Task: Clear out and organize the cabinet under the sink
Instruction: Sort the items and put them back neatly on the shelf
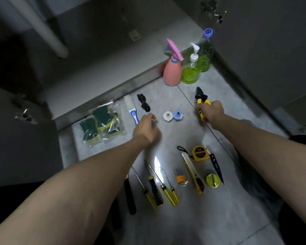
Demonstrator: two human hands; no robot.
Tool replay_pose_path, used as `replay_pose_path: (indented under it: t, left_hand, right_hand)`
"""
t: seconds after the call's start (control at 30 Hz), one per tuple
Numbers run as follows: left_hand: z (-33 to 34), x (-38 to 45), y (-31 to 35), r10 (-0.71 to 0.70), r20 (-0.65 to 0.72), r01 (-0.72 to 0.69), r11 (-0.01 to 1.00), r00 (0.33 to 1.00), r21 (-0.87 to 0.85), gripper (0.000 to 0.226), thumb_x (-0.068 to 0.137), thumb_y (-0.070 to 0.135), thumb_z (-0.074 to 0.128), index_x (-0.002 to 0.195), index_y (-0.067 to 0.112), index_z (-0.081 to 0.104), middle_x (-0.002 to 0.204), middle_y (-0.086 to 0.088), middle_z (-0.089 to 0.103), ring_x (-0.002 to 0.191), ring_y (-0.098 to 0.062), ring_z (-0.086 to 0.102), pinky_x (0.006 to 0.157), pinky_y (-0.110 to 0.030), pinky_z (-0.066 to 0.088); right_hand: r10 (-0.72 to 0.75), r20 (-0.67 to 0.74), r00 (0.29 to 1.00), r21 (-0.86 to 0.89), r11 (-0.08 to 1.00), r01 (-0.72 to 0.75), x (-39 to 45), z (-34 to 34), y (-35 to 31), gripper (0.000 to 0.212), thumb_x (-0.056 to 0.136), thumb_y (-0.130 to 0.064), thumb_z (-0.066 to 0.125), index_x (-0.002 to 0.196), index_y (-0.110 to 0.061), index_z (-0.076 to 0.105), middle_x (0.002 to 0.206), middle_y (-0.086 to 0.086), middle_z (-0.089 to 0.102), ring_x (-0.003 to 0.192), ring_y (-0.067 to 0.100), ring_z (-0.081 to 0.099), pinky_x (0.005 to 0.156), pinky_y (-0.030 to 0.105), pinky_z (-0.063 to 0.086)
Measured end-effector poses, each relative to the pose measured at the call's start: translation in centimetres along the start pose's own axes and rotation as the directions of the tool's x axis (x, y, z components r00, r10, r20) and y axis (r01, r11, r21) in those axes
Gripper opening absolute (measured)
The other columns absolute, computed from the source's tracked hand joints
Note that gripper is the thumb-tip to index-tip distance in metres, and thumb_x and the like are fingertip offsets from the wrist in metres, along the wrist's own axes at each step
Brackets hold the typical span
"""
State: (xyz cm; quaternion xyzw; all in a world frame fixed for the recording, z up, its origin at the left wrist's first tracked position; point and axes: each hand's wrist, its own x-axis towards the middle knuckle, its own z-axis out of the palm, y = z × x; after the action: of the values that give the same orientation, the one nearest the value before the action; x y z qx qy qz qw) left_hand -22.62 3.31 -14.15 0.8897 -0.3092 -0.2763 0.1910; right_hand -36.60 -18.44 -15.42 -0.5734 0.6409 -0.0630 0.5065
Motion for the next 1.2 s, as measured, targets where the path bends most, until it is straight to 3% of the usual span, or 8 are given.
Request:
replay_pose_path:
  t: [0.07,0.2,0.3,0.37,0.53,0.77,0.93,1.2]
  left_hand:
    - [-0.8,-2.8,-1.9,-0.021,-0.009,0.021,1.0,1.0,0.007,0.023,0.089,0.017,0.057,0.111,0.02,0.056,0.117,-0.006,0.06,0.104,-0.029,0.059,0.088,-0.037,0.049]
    - [-2.0,-9.5,-7.0,-0.119,-0.035,0.122,0.989,0.992,0.087,0.017,0.09,0.018,0.056,0.106,0.02,0.058,0.109,-0.006,0.063,0.1,-0.028,0.06,0.086,-0.037,0.049]
    - [-0.9,-14.0,-10.4,-0.257,-0.088,0.26,0.965,0.963,0.033,0.014,0.088,0.014,0.058,0.102,0.017,0.059,0.104,-0.01,0.066,0.099,-0.031,0.063,0.081,-0.034,0.047]
    - [0.7,-16.1,-11.5,-0.384,-0.106,0.382,0.923,0.917,-0.032,0.015,0.089,0.011,0.058,0.102,0.013,0.063,0.108,-0.014,0.067,0.103,-0.034,0.063,0.082,-0.033,0.046]
    - [3.7,-19.9,-12.4,-0.484,-0.059,0.481,0.875,0.873,-0.056,0.011,0.088,0.01,0.061,0.099,0.011,0.064,0.109,-0.011,0.066,0.102,-0.032,0.063,0.083,-0.032,0.05]
    - [5.7,-19.3,-12.8,-0.542,-0.007,0.541,0.84,0.841,-0.047,0.026,0.089,0.031,0.067,0.105,0.012,0.059,0.116,-0.011,0.06,0.106,-0.032,0.061,0.087,-0.036,0.051]
    - [6.1,-18.6,-13.2,-0.581,-0.01,0.58,0.812,0.814,-0.06,0.026,0.089,0.034,0.065,0.102,0.013,0.057,0.108,-0.011,0.064,0.102,-0.033,0.062,0.083,-0.036,0.052]
    - [6.0,-18.8,-13.4,-0.592,-0.044,0.589,0.806,0.805,-0.054,0.02,0.087,0.032,0.065,0.098,0.016,0.059,0.106,-0.01,0.065,0.101,-0.032,0.062,0.083,-0.036,0.053]
  right_hand:
    - [-0.011,-0.005,1.0,0.022,1.0,0.011,-2.2,0.5,0.0,0.031,0.071,-0.034,0.077,0.07,-0.011,0.056,0.063,0.003,0.054,0.065,0.024,0.054,0.051,0.027,0.037]
    - [-0.062,0.019,0.998,-0.094,0.994,0.064,-6.7,0.8,0.1,0.053,0.065,-0.043,0.082,0.1,-0.005,0.067,0.092,0.01,0.064,0.086,0.029,0.063,0.064,0.031,0.043]
    - [-0.113,0.036,0.993,-0.189,0.975,0.118,-9.9,1.3,0.6,0.057,0.064,-0.05,0.08,0.1,-0.008,0.066,0.095,0.01,0.066,0.093,0.03,0.065,0.065,0.03,0.042]
    - [-0.149,0.087,0.985,-0.234,0.958,0.166,-12.4,2.2,1.0,0.049,0.072,-0.054,0.072,0.09,-0.011,0.061,0.089,0.009,0.062,0.089,0.031,0.06,0.064,0.029,0.038]
    - [-0.188,0.296,0.937,-0.484,0.816,0.316,-18.8,4.6,3.8,0.068,0.086,-0.068,0.04,0.117,-0.009,0.052,0.107,0.015,0.057,0.099,0.035,0.055,0.08,0.041,0.041]
    - [-0.235,0.473,0.849,-0.488,0.733,0.475,-23.0,7.2,9.8,0.046,0.091,-0.063,0.046,0.096,-0.017,0.047,0.097,0.006,0.057,0.099,0.036,0.06,0.072,0.038,0.037]
    - [-0.208,0.477,0.854,-0.493,0.741,0.456,-23.3,8.7,11.9,0.045,0.087,-0.063,0.054,0.095,-0.018,0.05,0.091,0.0,0.059,0.084,0.027,0.059,0.073,0.04,0.049]
    - [-0.246,0.515,0.821,-0.528,0.664,0.53,-23.2,10.8,13.6,0.053,0.079,-0.07,0.06,0.09,-0.02,0.046,0.087,-0.001,0.06,0.081,0.026,0.062,0.067,0.037,0.047]
